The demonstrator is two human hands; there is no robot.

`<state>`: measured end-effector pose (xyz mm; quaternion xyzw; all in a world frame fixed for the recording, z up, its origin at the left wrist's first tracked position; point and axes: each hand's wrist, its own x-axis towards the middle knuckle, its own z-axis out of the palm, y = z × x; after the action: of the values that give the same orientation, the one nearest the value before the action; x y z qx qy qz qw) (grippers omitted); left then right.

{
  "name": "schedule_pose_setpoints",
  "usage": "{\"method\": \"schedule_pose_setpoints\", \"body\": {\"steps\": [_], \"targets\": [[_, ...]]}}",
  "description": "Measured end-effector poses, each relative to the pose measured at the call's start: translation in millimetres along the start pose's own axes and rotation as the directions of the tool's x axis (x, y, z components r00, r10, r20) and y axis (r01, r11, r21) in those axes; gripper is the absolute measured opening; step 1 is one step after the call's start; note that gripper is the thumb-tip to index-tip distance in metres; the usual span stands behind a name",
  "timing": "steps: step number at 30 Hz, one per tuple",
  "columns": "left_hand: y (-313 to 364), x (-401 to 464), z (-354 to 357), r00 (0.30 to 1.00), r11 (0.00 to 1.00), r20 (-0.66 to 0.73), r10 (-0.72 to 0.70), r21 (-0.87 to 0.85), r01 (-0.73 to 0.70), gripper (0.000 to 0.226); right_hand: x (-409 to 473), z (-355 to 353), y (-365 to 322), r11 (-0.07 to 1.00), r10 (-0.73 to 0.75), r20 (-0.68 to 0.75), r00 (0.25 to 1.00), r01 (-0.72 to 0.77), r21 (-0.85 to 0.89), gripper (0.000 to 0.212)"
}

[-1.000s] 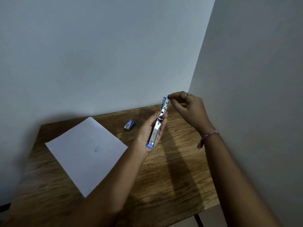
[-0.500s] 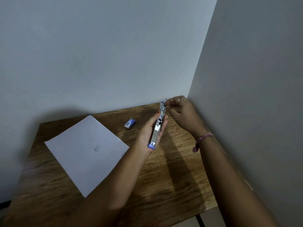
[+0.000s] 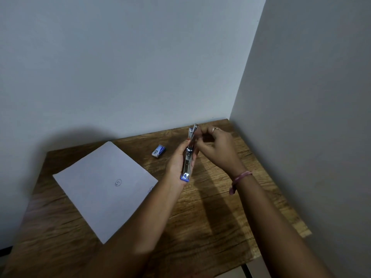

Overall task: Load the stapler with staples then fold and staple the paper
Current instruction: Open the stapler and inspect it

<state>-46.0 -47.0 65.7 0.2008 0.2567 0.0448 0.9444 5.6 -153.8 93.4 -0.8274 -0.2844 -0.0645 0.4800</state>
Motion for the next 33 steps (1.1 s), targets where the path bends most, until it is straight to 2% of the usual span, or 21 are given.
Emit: {"method": "schedule_pose_setpoints", "body": {"steps": [7,10,15,19,28,33], "targets": [[-5.7,-3.0,1.7,0.999,0.999,-0.019,0.028,-0.025,-0.029,0.013,-4.0,4.5,8.1,0.981,0.108,0.023,0.994,-0.11,0.157,0.033],[-8.1,-3.0,-0.7,1.0,1.0,-0.002,-0.001,-0.027,0.0,0.02,-3.5,4.9,8.9,0.971,0.152,0.055,0.987,-0.159,0.178,0.024],[-9.0,-3.3,-2.4,0.999,0.998,0.016,-0.041,-0.049,0.042,0.014,-1.6,1.3,7.5,0.916,0.234,0.129,0.964,-0.263,0.304,0.017],[-9.6,-4.7,-5.3,0.998,0.998,-0.027,-0.057,-0.018,0.056,0.014,-4.6,1.4,7.9,0.911,0.252,0.168,0.953,-0.292,0.292,0.017],[-12.0,-6.0,-2.9,0.996,0.999,-0.093,0.004,0.043,0.0,0.014,-20.8,14.3,7.6,0.964,0.161,0.08,0.984,-0.174,0.202,0.014],[-16.0,-4.8,-3.6,0.994,0.998,-0.113,0.015,0.06,-0.009,0.013,-25.6,16.0,11.0,0.987,0.133,0.014,0.991,-0.134,0.094,0.013]]}}
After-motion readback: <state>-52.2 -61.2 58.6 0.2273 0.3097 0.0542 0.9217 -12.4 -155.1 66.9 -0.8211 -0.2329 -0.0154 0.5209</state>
